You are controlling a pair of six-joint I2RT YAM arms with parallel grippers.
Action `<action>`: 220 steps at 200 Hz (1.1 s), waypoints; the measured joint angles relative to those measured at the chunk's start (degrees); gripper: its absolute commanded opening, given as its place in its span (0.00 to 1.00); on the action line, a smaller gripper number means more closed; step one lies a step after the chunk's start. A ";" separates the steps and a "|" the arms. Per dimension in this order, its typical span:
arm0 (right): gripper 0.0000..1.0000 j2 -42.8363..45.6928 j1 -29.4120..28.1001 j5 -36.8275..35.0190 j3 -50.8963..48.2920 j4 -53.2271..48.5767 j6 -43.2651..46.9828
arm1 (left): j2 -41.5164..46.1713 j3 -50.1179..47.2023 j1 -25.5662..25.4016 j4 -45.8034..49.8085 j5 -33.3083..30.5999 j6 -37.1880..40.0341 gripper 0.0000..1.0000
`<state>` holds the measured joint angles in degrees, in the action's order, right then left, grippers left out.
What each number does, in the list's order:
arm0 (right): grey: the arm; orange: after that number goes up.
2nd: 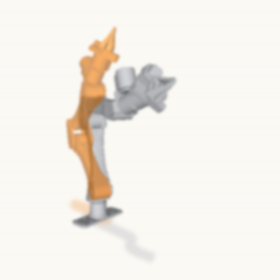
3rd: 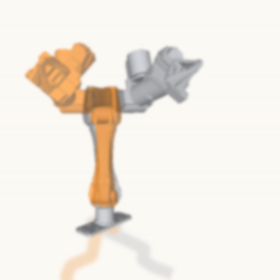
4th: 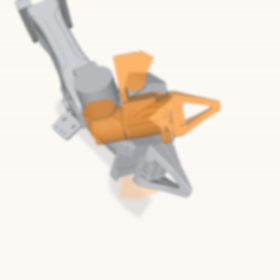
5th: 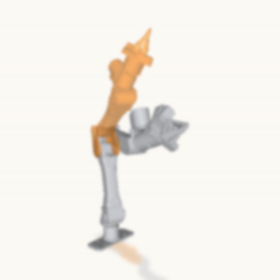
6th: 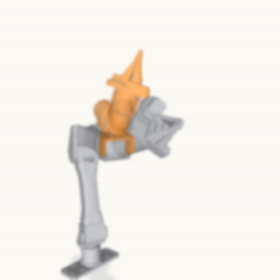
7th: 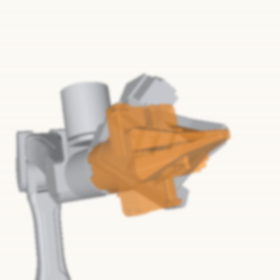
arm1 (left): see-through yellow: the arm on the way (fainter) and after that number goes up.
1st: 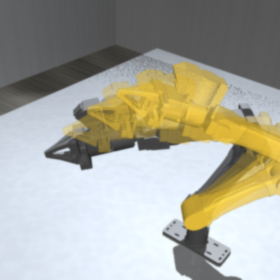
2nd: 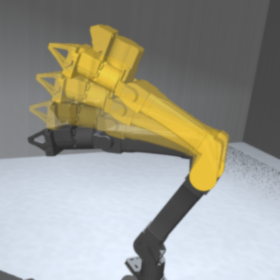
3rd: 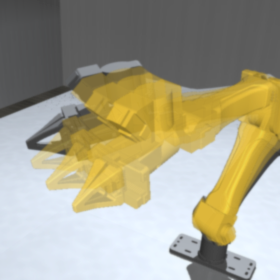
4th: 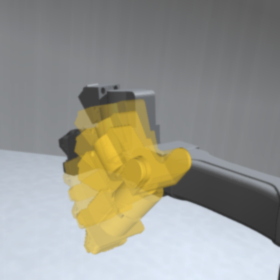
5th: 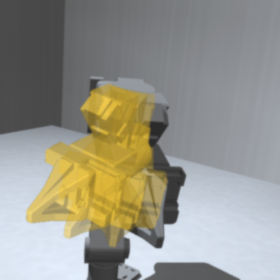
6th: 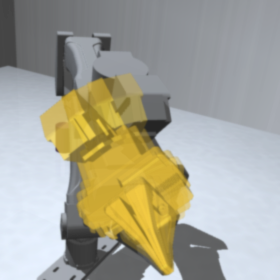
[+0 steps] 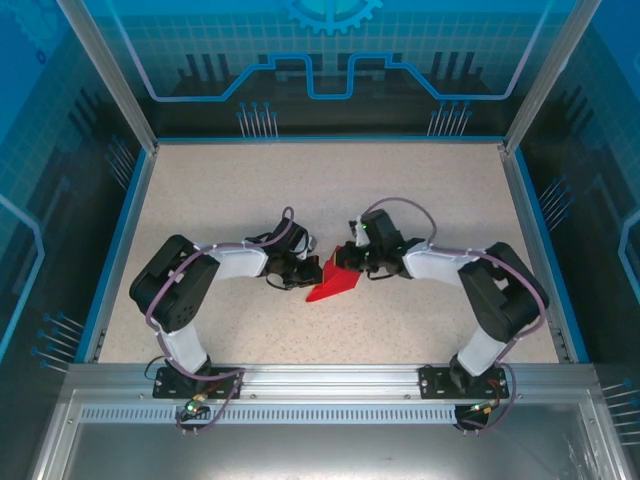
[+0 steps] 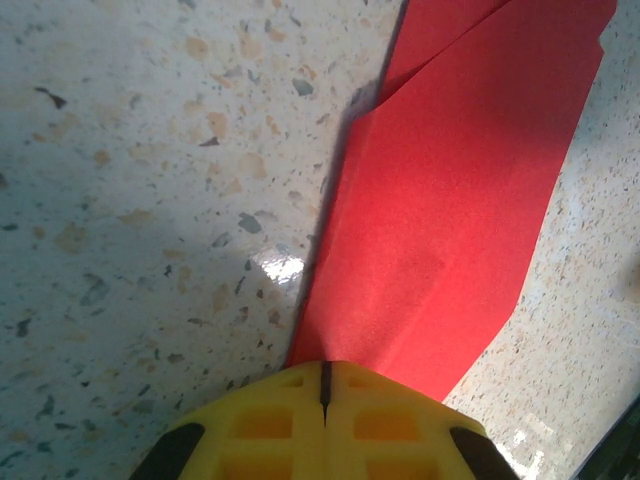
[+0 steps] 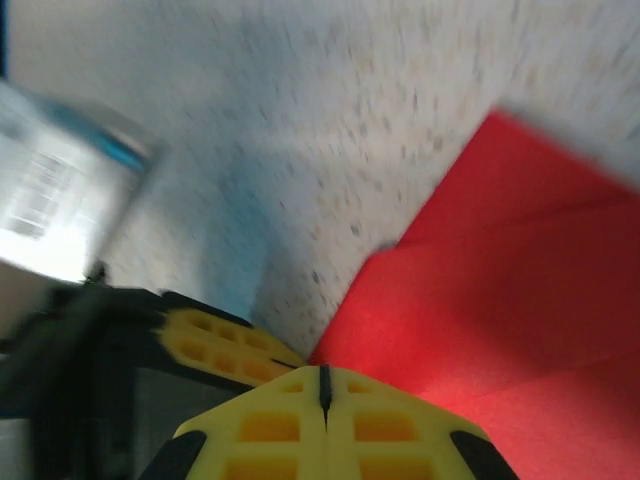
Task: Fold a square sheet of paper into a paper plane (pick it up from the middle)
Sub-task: Fourth fold the wing at the center of the table.
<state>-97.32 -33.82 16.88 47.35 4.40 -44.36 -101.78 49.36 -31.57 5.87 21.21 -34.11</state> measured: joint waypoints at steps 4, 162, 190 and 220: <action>0.04 -0.83 -0.33 -0.02 0.00 0.00 -0.39 | 0.04 0.00 -0.04 0.02 -0.04 0.00 0.00; 0.04 -8.22 -0.26 0.15 5.38 -4.48 -1.18 | 7.54 6.38 -0.55 7.96 2.45 0.85 0.05; 0.04 -8.76 0.46 0.55 6.88 -6.99 0.50 | 5.51 5.86 -0.55 6.38 4.50 -0.02 0.04; 0.04 -9.11 0.90 1.14 7.54 -8.09 1.38 | 3.43 3.39 -0.55 5.79 5.40 -0.50 0.04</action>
<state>-106.43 -32.93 18.02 54.89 -3.68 -42.98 -98.35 52.75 -32.12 11.66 26.61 -34.61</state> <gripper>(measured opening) 0.044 0.045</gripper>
